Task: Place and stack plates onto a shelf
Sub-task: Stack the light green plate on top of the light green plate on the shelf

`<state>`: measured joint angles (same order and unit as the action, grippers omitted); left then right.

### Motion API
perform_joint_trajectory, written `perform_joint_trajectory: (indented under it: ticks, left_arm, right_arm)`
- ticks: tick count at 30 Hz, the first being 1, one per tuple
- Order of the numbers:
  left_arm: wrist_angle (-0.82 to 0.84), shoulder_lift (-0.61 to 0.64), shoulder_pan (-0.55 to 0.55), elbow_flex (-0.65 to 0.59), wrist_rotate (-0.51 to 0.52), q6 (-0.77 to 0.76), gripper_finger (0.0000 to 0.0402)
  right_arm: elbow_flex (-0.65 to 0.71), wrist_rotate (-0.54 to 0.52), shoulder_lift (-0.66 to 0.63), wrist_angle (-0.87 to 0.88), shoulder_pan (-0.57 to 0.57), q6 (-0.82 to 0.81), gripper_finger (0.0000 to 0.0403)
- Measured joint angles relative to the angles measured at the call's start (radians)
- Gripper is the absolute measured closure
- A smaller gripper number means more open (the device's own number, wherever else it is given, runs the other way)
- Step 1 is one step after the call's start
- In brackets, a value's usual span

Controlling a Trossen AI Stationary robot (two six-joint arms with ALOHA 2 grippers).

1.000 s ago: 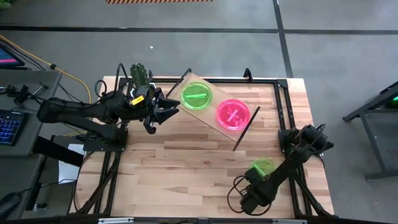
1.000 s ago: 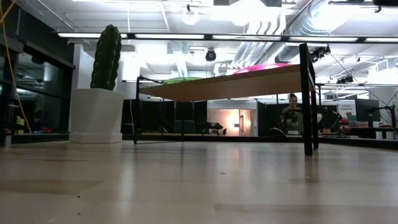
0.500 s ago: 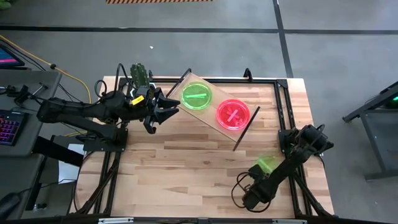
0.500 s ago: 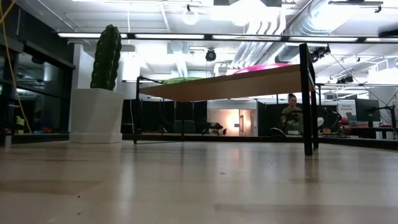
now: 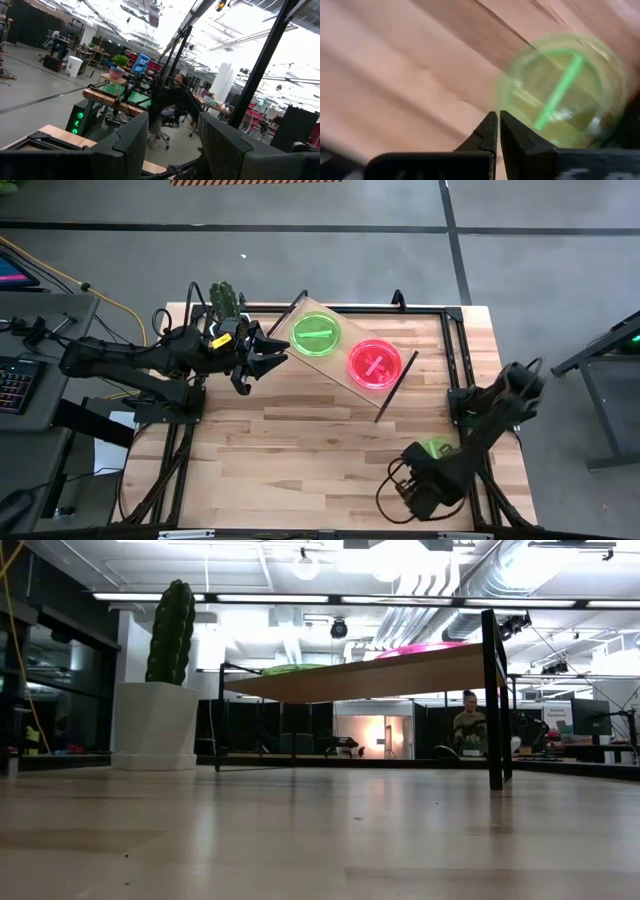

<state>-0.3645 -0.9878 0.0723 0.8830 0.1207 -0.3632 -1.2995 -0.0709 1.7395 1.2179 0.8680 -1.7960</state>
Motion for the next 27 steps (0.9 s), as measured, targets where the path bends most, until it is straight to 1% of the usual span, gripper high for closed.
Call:
perform_joint_trajectory:
  ticks: [5, 9, 12, 16, 18, 21, 24, 27]
  left_arm:
    - [0.0, 0.0, 0.0, 0.0, 0.0, 0.0, 0.0236]
    - [0.0, 0.0, 0.0, 0.0, 0.0, 0.0, 0.0236]
    - [0.0, 0.0, 0.0, 0.0, -0.001, 0.0, 0.0236]
    - [0.001, 0.0, 0.0, 0.0, -0.001, 0.0, 0.0236]
    - [0.001, 0.0, 0.0, 0.0, -0.001, 0.0, 0.0236]
    - [0.0, 0.0, 0.0, 0.0, -0.001, 0.0, 0.0236]
    - [0.0, 0.0, 0.0, 0.0, 0.007, 0.0, 0.0236]
    - [0.0, 0.0, 0.0, 0.0, 0.021, 0.0, 0.0236]
  right_arm:
    - [-0.028, -0.114, -0.116, -0.073, 0.01, 0.093, 0.0403]
    - [-0.029, -0.119, -0.16, -0.075, 0.0, 0.075, 0.0403]
    - [-0.029, -0.135, -0.146, -0.073, 0.0, 0.049, 0.0403]
    - [-0.027, -0.136, -0.077, -0.071, 0.001, 0.012, 0.0402]
    - [-0.027, -0.135, -0.041, -0.066, 0.008, -0.032, 0.0399]
    - [-0.027, -0.116, 0.003, -0.049, 0.026, -0.101, 0.0377]
    - [-0.027, -0.093, 0.025, 0.003, 0.061, -0.214, 0.0336]
    - [-0.027, -0.026, 0.037, 0.11, 0.097, -0.34, 0.0296]
